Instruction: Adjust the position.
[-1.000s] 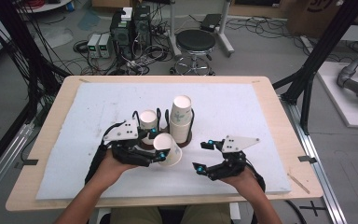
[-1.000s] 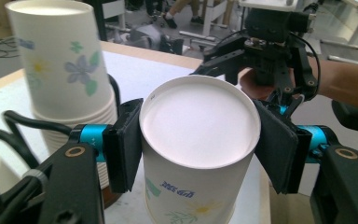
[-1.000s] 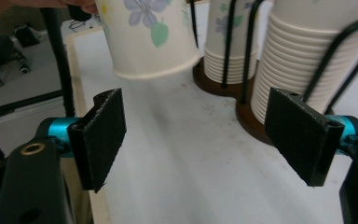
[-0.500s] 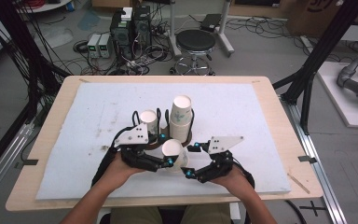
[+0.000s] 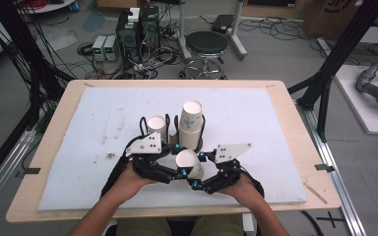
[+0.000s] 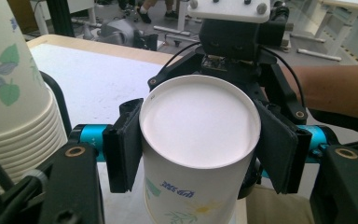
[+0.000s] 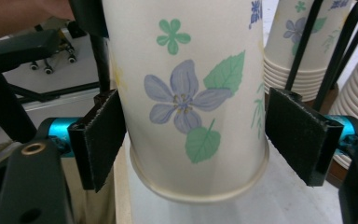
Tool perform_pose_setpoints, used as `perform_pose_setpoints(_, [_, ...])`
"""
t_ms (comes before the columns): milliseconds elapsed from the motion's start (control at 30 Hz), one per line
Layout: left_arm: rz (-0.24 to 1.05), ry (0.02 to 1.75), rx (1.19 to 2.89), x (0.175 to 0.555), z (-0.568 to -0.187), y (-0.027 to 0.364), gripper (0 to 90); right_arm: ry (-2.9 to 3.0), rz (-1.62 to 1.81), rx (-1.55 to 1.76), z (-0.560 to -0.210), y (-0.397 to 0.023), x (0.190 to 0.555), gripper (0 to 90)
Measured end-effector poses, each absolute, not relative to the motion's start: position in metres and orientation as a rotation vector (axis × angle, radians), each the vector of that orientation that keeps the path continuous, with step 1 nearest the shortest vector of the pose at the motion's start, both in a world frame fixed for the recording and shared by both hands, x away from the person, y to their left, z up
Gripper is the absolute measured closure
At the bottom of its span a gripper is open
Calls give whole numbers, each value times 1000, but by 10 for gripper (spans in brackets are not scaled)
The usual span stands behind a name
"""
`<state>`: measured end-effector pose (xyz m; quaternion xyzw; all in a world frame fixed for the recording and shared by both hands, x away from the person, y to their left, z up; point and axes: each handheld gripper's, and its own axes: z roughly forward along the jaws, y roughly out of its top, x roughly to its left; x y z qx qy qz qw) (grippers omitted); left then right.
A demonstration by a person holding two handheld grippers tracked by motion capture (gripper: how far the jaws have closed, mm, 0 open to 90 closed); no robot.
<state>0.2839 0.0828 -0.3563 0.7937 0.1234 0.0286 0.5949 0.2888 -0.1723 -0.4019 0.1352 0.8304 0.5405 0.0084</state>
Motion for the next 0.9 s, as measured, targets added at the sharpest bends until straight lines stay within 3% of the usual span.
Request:
perform_pose_setpoints(633, [43,273,1851,283,-359,82,350,2626,1654,301,-401,-174,289,344])
perform_pose_setpoints(733, [36,324,1853,284,-360,83,159,2642,1639,306,-400,-175,289,344])
perform_pose_setpoints(900, [45,338,1867,286,-360,89,151,2662,1575,301,-398,-177,290,343])
